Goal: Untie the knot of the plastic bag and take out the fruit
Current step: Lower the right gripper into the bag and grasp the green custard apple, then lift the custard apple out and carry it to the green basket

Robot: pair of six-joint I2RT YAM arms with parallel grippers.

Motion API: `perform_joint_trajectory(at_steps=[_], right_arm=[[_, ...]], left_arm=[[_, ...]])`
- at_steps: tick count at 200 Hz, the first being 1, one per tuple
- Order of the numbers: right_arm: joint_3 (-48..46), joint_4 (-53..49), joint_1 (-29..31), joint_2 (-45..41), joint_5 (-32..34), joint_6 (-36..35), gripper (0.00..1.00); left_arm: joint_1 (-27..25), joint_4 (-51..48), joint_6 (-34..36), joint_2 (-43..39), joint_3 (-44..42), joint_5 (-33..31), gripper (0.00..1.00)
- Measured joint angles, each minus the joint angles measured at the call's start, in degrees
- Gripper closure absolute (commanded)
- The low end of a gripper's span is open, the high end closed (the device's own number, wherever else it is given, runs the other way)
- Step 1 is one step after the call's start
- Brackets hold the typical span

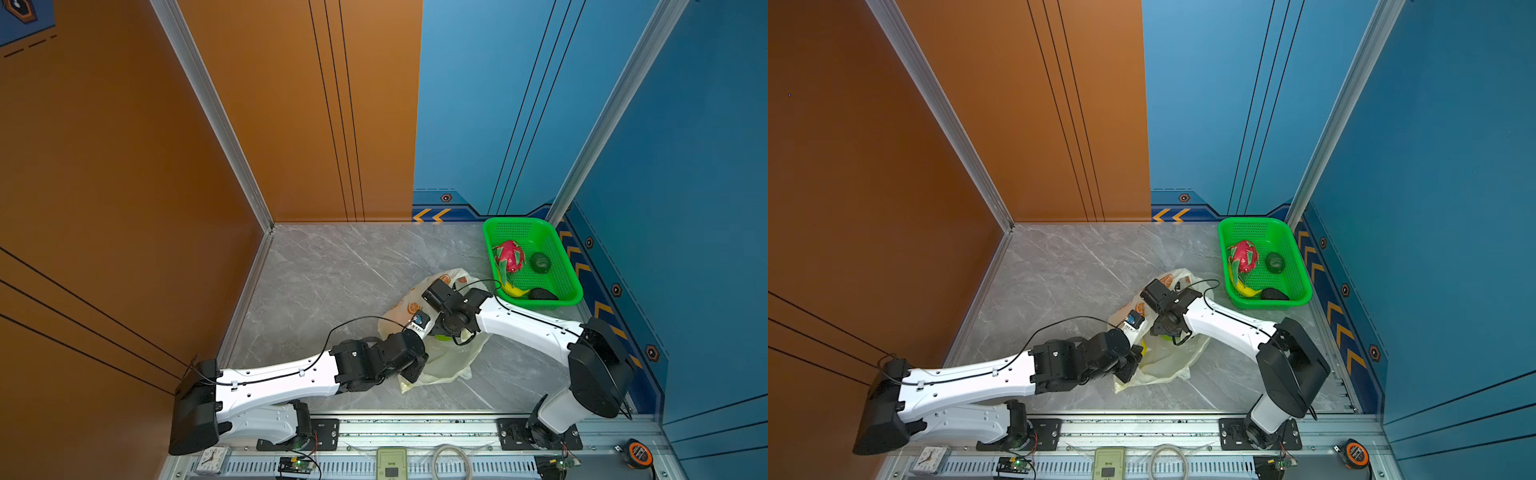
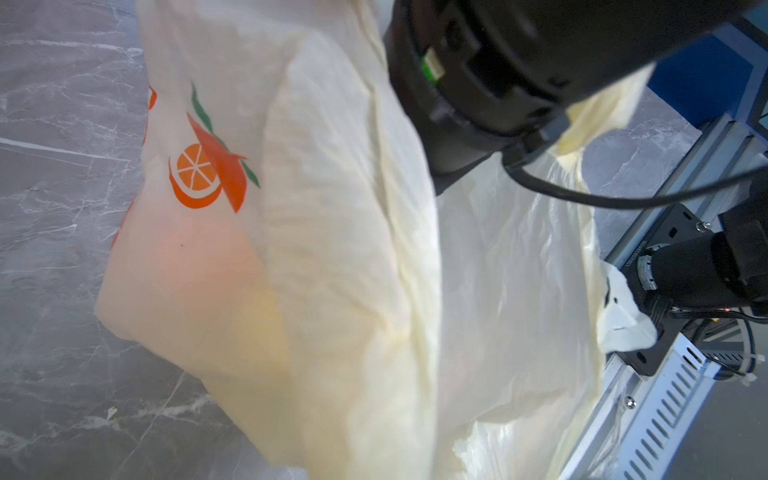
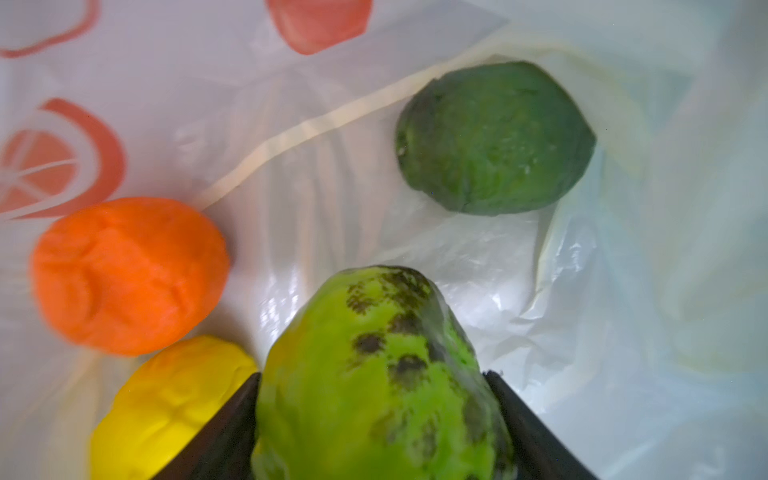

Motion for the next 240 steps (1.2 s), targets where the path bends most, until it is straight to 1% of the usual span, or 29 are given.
perform_joint_trajectory(at_steps=[38,80,122,170,190,209,230,240], right_arm=[[0.74,-0.31,3.13,-4.68,-1.11,1.14,0.37],[5.68,-3.37,4.9,-7.06,-1.05,1.51,0.38],[10.88,-8.11,5.2,-10.27,-0.15,1.42,0.38],[17.97,-12.04,4.37,-11.37,0.46,0.11,0.38],[21.62,-13.09,3.54,-11.61,0.46,-0.79,0.38],[24.44,-14.05,1.42,-11.96,0.44,-2.08,0.38],[25.51,-14.62,-2.73,-13.14,-0.11,-3.58,0.38],[25.51,-15.13,-5.88,-13.9,-0.92,-4.44,0.38]], left_arm=[[0.0,-0.04,-0.02,-0.59,-0.09,-1.31,1.0],[0.0,-0.11,-0.07,-1.64,-0.13,-2.71,1.0],[-0.07,0.02,-0.42,-2.25,-0.07,-3.72,1.0],[-0.04,-1.03,-0.63,-2.91,-0.17,-4.15,1.0],[-0.04,-1.4,-0.61,-2.91,-0.17,-4.15,1.0],[-0.04,-1.55,-0.61,-2.91,-0.17,-4.15,1.0],[-0.04,-1.62,-0.61,-2.91,-0.17,-4.15,1.0],[-0.04,-1.73,-0.61,-2.91,-0.17,-4.15,1.0]])
